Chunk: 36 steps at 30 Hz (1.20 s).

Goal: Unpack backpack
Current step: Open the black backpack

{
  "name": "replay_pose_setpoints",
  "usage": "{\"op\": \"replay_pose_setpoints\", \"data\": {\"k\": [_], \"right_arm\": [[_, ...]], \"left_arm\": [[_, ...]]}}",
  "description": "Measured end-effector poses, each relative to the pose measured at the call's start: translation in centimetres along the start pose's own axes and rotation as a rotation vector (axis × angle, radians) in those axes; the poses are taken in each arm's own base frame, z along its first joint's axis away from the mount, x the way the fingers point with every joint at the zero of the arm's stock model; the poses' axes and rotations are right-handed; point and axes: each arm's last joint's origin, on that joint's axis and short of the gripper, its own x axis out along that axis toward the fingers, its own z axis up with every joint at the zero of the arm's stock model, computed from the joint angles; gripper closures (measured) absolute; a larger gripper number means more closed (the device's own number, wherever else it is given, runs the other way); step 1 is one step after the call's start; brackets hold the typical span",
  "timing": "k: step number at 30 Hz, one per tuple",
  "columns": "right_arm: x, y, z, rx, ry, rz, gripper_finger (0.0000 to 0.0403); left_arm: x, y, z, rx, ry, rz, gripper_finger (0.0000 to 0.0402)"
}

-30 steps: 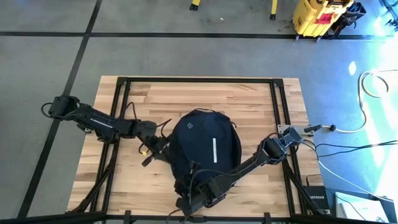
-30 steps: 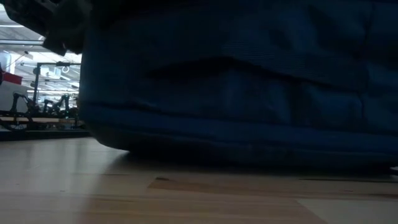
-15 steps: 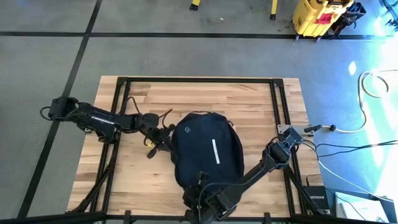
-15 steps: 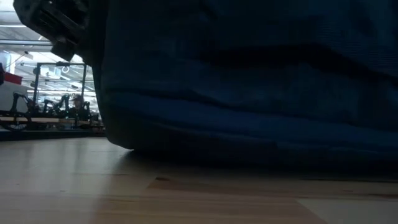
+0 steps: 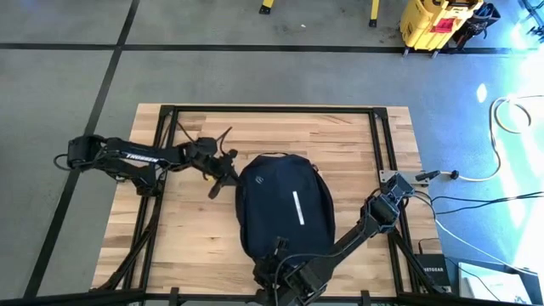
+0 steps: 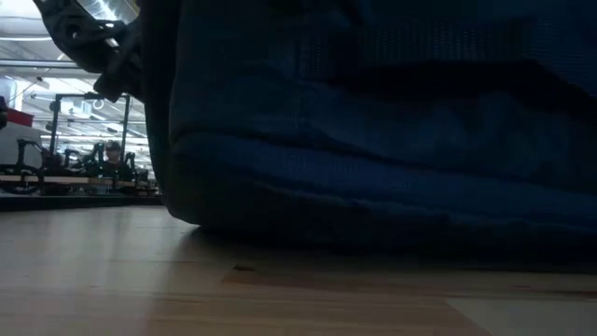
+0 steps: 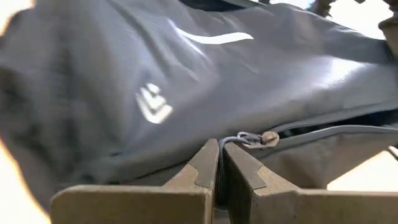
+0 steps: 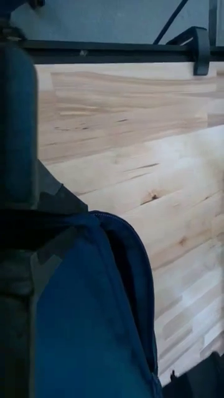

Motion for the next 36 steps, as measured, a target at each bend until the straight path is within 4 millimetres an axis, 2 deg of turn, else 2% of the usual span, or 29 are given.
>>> {"op": "replay_pose_setpoints", "data": {"k": [14, 20, 25, 29, 36], "right_arm": [[0.1, -0.1, 0.1, 0.007, -0.005, -0.004, 0.0403], [0.1, -0.2, 0.2, 0.007, -0.01, -0.01, 0.0403], [-0.1, 0.1, 0.3, 0.036, -0.02, 0.008, 0.0397], [0.0, 0.2, 0.5, 0.057, -0.015, 0.039, 0.0363], [0.0, 0.2, 0.8, 0.05, -0.045, 0.029, 0.0264]], "left_arm": [[-3.0, 4.6, -0.8, -0.003, 0.006, 0.214, 0.0402], [-3.5, 5.0, -1.2, -0.013, 0.02, 0.223, 0.0402], [-3.2, 4.6, -0.9, -0.048, -0.008, 0.152, 0.0399], [-2.6, 3.7, -0.7, -0.069, -0.012, 0.085, 0.0383], [-2.3, 1.5, 0.4, -0.05, -0.048, -0.067, 0.034]]}}
